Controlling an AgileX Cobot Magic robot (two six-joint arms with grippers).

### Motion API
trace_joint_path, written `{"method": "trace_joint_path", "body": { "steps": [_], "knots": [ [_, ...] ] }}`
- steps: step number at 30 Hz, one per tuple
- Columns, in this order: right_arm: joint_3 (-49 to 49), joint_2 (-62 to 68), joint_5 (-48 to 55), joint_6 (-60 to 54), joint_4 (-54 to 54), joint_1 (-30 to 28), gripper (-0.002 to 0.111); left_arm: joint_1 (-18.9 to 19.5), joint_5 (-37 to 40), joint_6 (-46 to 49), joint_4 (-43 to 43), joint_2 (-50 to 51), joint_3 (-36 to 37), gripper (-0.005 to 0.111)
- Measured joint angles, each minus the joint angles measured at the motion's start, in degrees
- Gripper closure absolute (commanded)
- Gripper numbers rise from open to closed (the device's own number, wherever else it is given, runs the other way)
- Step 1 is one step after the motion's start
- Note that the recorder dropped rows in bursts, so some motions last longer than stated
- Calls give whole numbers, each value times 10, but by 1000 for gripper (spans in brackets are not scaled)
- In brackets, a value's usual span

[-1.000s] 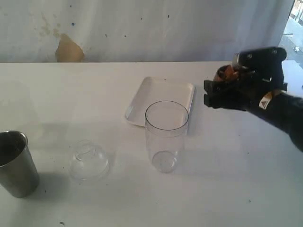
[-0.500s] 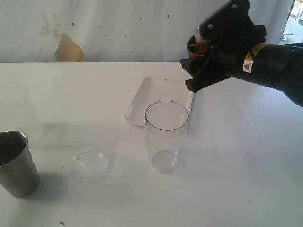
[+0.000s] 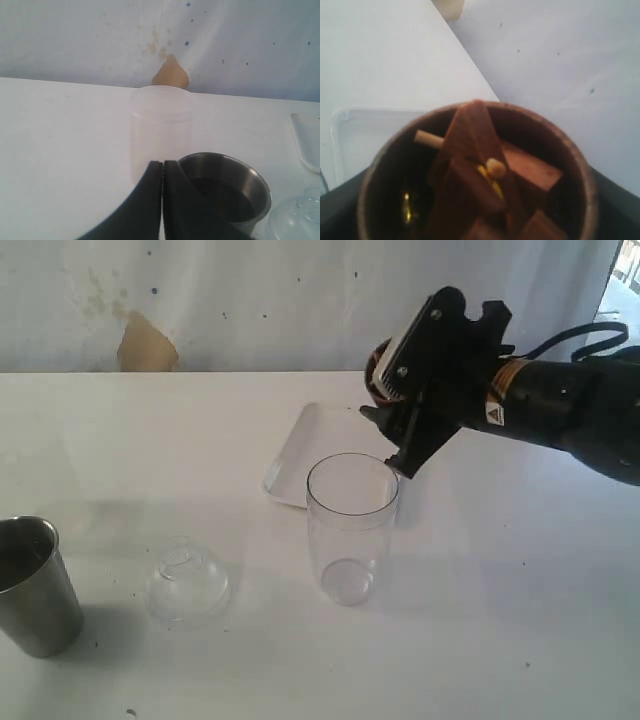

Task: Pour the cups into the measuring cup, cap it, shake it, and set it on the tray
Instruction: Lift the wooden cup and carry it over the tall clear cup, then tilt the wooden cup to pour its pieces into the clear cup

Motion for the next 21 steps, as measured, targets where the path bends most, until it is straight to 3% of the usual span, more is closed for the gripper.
{"method": "trace_joint_path", "body": {
  "steps": [7,21],
  "knots": [
    [0,4,-48,-43,-116,1,108,0,0,0,0,0,0,106],
    [0,4,-54,-237,-131,2,108,0,0,0,0,0,0,106]
  ]
}}
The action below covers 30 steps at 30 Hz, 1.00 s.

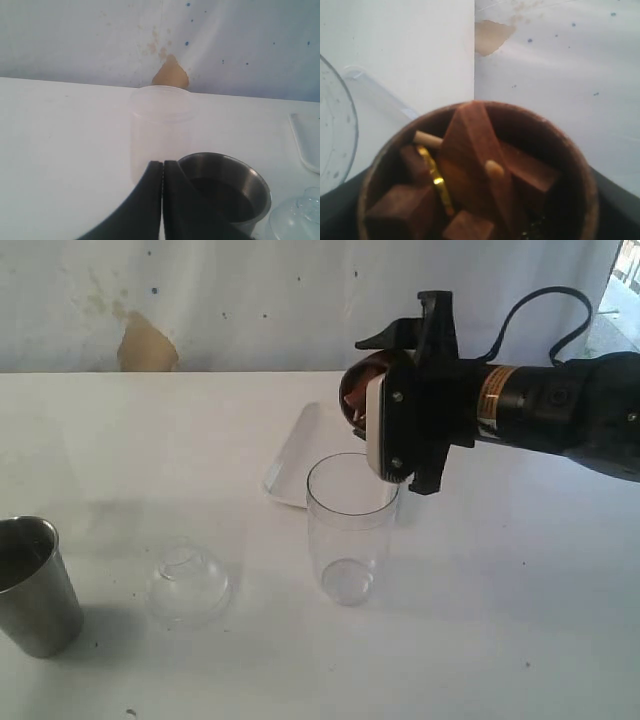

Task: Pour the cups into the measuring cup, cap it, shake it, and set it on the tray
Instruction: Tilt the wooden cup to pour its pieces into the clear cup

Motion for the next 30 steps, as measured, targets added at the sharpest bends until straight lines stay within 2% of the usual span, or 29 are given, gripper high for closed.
{"method": "trace_joint_path", "body": {
  "steps": [13,19,25,30],
  "knots": [
    [0,0,-1,-135,-1,0,108,0,0,0,0,0,0,106],
    [0,0,-42,-129,-1,0,108,0,0,0,0,0,0,106],
    [0,0,-50,-52,2,0,108,0,0,0,0,0,0,106],
    [-1,12,-43,-105,7,0,108,0,0,0,0,0,0,106]
  ]
}}
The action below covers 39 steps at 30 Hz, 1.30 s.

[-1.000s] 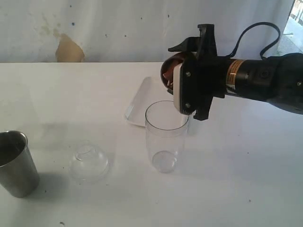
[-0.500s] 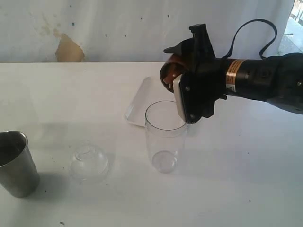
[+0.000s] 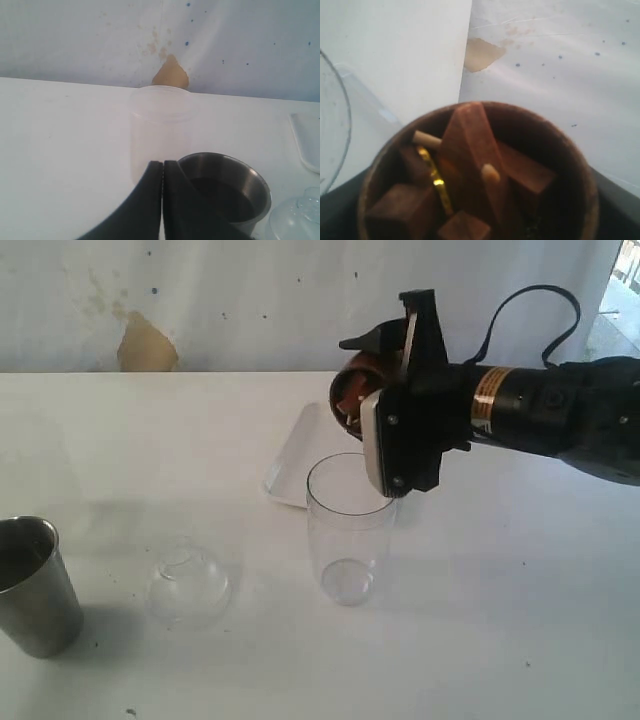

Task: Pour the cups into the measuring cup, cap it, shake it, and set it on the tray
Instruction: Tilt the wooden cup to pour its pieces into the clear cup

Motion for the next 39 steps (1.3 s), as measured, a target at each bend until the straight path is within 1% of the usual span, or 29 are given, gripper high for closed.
{"method": "trace_joint_path", "body": {
  "steps": [11,19,25,29,35,39],
  "knots": [
    [0,18,7,-124,1,0,108,0,0,0,0,0,0,106],
    [0,18,-22,-166,4,0,108,0,0,0,0,0,0,106],
    [0,18,-22,-222,4,0,108,0,0,0,0,0,0,106],
    [0,18,-24,-238,4,0,108,0,0,0,0,0,0,106],
    [0,18,-47,-245,-19,0,108,0,0,0,0,0,0,106],
    [0,18,-47,-286,-24,0,108,0,0,0,0,0,0,106]
  ]
}}
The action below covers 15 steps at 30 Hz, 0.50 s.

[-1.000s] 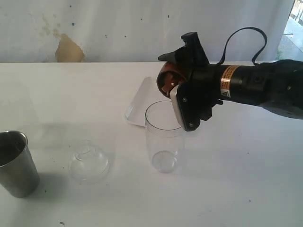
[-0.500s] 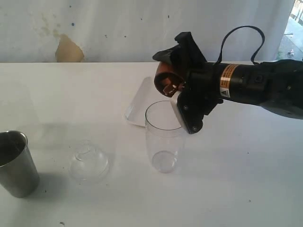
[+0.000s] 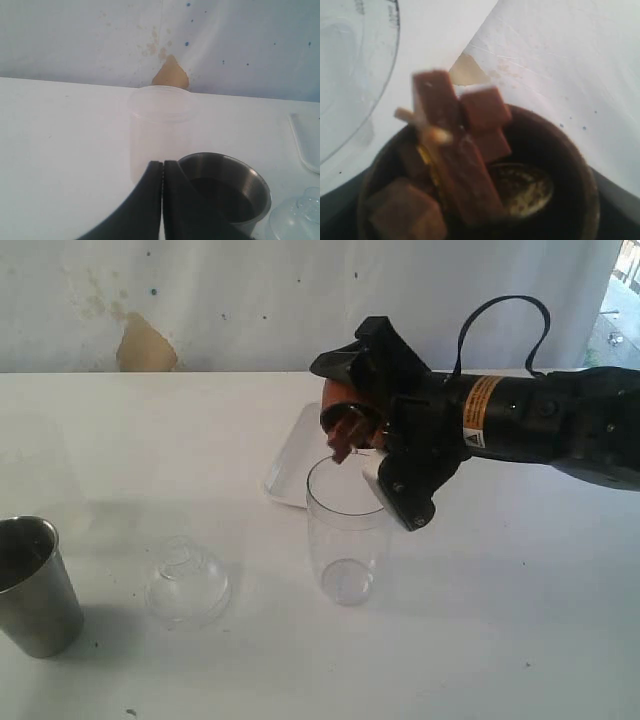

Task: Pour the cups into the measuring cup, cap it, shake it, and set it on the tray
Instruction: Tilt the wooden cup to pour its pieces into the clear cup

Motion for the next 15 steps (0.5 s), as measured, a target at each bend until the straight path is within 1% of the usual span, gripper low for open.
{"method": "trace_joint_path", "body": {
  "steps": [5,15],
  "knots": [
    [0,0,0,-26,-1,0,108,0,0,0,0,0,0,106],
    [0,0,11,-28,0,0,108,0,0,0,0,0,0,106]
  ]
}}
